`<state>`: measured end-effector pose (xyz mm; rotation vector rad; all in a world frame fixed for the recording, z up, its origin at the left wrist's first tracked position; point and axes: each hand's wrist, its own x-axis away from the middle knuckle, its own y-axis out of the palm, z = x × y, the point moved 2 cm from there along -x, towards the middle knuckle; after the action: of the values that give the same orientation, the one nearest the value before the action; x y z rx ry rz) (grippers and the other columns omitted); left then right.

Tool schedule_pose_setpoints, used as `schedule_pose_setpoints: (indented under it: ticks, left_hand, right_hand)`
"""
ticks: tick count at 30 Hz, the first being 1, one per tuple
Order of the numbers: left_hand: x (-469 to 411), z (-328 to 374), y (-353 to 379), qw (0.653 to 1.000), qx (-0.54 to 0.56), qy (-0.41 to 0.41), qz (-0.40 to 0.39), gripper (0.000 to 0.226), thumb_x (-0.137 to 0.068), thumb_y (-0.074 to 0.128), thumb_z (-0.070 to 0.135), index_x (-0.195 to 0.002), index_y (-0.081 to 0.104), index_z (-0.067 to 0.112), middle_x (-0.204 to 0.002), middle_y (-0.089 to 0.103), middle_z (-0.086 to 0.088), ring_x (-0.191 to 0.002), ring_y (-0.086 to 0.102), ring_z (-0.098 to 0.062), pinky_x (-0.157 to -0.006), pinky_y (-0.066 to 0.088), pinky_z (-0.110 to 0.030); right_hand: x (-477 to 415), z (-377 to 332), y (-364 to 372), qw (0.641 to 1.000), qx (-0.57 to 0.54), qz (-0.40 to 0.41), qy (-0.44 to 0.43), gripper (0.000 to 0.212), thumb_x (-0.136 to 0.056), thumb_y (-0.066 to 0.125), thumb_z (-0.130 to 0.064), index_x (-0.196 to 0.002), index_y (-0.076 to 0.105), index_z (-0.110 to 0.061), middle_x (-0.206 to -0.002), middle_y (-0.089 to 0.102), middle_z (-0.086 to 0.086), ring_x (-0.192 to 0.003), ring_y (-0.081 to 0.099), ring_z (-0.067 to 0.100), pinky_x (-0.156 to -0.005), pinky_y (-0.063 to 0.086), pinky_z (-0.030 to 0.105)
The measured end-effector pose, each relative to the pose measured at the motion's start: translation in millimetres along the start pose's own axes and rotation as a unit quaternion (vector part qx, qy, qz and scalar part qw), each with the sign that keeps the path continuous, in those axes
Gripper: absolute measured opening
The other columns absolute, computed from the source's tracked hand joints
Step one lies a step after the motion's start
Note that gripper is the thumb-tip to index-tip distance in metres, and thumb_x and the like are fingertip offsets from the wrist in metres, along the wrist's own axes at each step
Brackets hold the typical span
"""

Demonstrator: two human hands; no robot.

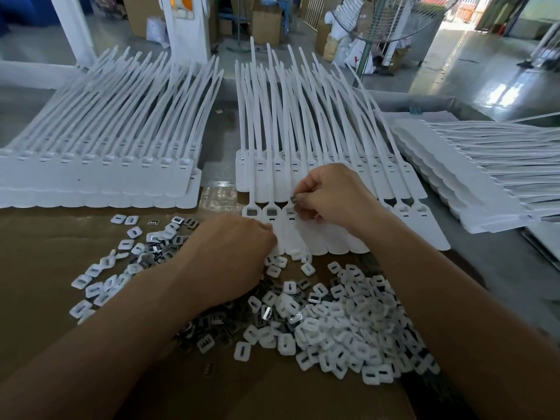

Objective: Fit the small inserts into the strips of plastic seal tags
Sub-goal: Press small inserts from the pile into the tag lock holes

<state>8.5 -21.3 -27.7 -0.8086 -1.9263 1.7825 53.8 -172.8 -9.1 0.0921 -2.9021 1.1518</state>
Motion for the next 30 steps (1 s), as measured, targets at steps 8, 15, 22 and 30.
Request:
schedule_pose_setpoints:
  ticks: [8,15,22,30]
  left_hand:
    - [0.2,0.8,-1.6,1.0,-0.001,0.007,-0.003,0.038,-0.085,0.036,0.016,-0.119,0.052,0.023,-0.122,0.057,0.009,-0.1,0.058,-0.011,-0.083,0.049,-0.028]
    - [-0.8,1.7,0.4,1.0,-0.009,0.013,0.003,0.037,-0.087,0.035,0.017,-0.121,0.051,0.023,-0.119,0.058,0.009,-0.097,0.059,-0.012,-0.082,0.05,-0.028]
    - [1.5,1.7,3.9,1.0,-0.011,0.014,0.007,0.036,-0.088,0.035,0.018,-0.12,0.051,0.023,-0.12,0.059,0.009,-0.098,0.06,-0.012,-0.081,0.05,-0.029]
    - [0.3,2.8,3.5,1.0,-0.01,0.015,0.003,0.038,-0.086,0.036,0.017,-0.12,0.052,0.024,-0.123,0.057,0.009,-0.1,0.059,-0.01,-0.082,0.05,-0.027]
  right_hand:
    - [1.4,2.3,2.8,0.999,0.029,0.015,-0.013,0.025,-0.081,0.065,-0.009,-0.064,0.06,-0.028,-0.069,0.061,-0.009,-0.069,0.058,0.005,-0.067,0.05,0.02]
    - [0.0,8.2,12.4,0.995,0.094,0.013,-0.03,0.008,-0.083,0.064,-0.016,-0.079,0.071,-0.02,-0.07,0.055,-0.016,-0.079,0.053,0.005,-0.059,0.037,0.009]
    - [-1.3,6.9,15.2,0.993,0.109,0.012,-0.032,0.018,-0.083,0.062,-0.014,-0.069,0.062,-0.025,-0.075,0.059,-0.015,-0.071,0.052,0.001,-0.053,0.036,0.01]
    - [-1.7,7.7,11.3,0.994,0.1,0.005,-0.038,0.008,-0.08,0.068,-0.018,-0.075,0.064,-0.022,-0.067,0.051,-0.019,-0.064,0.045,-0.004,-0.053,0.034,0.011]
